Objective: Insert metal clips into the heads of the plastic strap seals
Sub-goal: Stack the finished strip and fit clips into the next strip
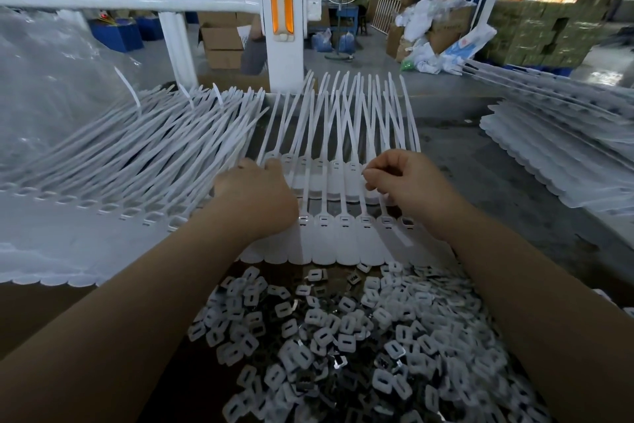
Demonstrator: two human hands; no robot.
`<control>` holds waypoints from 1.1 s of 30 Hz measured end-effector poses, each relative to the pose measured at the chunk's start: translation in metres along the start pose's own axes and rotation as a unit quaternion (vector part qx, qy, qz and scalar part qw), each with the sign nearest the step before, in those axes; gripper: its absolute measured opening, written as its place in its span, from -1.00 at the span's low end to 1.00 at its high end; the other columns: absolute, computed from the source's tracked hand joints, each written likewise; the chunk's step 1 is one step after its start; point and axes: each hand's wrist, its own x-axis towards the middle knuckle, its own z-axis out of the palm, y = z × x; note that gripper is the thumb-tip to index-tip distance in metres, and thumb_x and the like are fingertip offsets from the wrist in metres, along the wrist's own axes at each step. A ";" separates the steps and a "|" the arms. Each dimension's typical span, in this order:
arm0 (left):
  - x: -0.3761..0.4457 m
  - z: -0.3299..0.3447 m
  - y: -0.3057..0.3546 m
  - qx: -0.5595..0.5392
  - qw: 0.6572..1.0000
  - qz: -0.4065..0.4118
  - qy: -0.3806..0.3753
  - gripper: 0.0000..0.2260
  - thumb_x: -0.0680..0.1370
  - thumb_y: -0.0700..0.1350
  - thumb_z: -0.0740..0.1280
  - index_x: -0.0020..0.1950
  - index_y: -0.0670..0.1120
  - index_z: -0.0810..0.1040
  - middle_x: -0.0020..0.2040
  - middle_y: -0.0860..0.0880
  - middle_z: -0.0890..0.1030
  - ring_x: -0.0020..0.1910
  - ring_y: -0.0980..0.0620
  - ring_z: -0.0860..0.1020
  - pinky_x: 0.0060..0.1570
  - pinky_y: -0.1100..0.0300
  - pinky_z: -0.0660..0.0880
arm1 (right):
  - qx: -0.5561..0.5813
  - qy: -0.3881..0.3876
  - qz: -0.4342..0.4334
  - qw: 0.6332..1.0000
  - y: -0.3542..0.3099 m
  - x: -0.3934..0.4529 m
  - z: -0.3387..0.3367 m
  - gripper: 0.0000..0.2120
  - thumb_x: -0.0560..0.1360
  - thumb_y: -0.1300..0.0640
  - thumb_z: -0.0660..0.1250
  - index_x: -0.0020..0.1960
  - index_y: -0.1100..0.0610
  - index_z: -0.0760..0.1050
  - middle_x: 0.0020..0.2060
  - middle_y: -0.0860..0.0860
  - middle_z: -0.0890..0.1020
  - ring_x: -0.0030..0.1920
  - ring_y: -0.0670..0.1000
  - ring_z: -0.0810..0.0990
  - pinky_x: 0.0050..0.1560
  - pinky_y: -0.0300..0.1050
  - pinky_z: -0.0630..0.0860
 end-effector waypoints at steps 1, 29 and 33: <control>0.000 0.000 0.001 0.013 1.000 -0.006 0.004 -0.44 0.61 0.15 0.15 0.50 -0.13 0.15 0.40 -0.31 0.30 0.31 -0.31 0.39 0.21 -0.13 0.38 | 0.001 0.002 -0.002 1.000 0.000 0.000 0.000 -0.94 0.55 0.11 0.34 -0.08 0.01 0.58 -0.22 -0.07 0.67 -0.21 0.00 0.61 -0.17 0.00 0.62; 0.003 -0.011 0.054 -0.573 0.801 0.128 -0.116 -0.90 0.48 -0.16 0.48 -0.09 -0.18 0.65 -0.29 -0.04 0.71 -0.42 0.17 0.60 -0.40 0.34 0.51 | 0.116 0.155 0.046 0.980 -0.002 -0.001 0.001 -0.78 0.51 0.32 0.26 -0.08 0.05 0.59 -0.24 -0.03 0.66 -0.29 -0.25 0.58 -0.26 -0.35 0.45; 0.000 -0.009 0.078 -0.482 0.847 0.174 -0.139 -0.88 0.47 -0.12 0.48 -0.11 -0.17 0.69 -0.27 0.00 0.70 -0.42 0.20 0.58 -0.46 0.34 0.50 | 0.242 0.237 0.138 0.931 0.002 0.003 -0.007 -0.80 0.49 0.29 0.26 -0.10 0.04 0.58 -0.31 -0.05 0.62 -0.33 -0.14 0.51 -0.27 -0.19 0.37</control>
